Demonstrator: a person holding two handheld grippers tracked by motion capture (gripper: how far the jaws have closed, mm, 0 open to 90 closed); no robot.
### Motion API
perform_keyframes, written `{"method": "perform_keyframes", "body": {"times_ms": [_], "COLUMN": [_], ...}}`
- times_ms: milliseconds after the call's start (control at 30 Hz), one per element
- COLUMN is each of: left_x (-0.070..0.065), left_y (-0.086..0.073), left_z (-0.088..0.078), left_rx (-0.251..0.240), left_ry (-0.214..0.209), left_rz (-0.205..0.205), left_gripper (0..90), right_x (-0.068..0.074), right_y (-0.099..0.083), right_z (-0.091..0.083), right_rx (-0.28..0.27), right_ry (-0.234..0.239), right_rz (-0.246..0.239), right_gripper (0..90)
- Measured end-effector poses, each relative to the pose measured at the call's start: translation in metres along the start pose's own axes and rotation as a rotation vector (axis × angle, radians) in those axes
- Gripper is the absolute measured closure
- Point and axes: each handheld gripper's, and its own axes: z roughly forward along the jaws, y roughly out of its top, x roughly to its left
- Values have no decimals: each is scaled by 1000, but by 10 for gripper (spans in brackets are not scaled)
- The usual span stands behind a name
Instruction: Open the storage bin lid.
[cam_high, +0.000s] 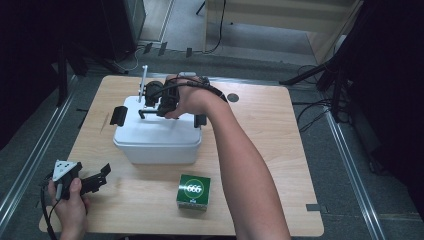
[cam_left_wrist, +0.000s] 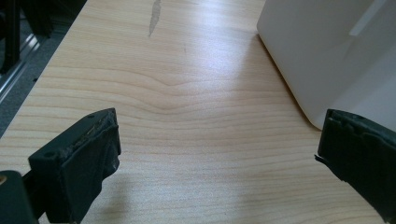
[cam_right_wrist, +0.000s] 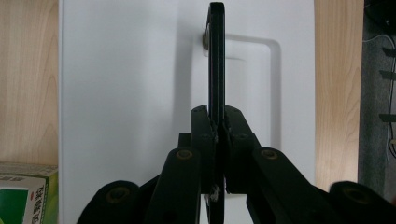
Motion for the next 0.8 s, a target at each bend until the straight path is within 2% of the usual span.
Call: {"method": "perform_keyframes", "body": {"times_ms": [233,400,600,800], "left_x": [0,0,-1,-2], "left_y": [0,0,0,0], "left_z": [0,0,0,0], "left_rx": [-4,-4,-2,-12], "left_ry": [2,3,6,9], "left_rz": [-1,-2,0,6], "left_gripper": [0,0,0,0], "right_x": [-1,-2,-2,-1], "right_y": [1,-5,-25,-52], "right_z": [-21,-38,-55,-68], "right_rx": [-35,-45,-26,-8], "right_ry": [-39,-68,-100,-120], "right_rz": [-22,-17,0,19], "right_gripper": [854,855,855,855]}}
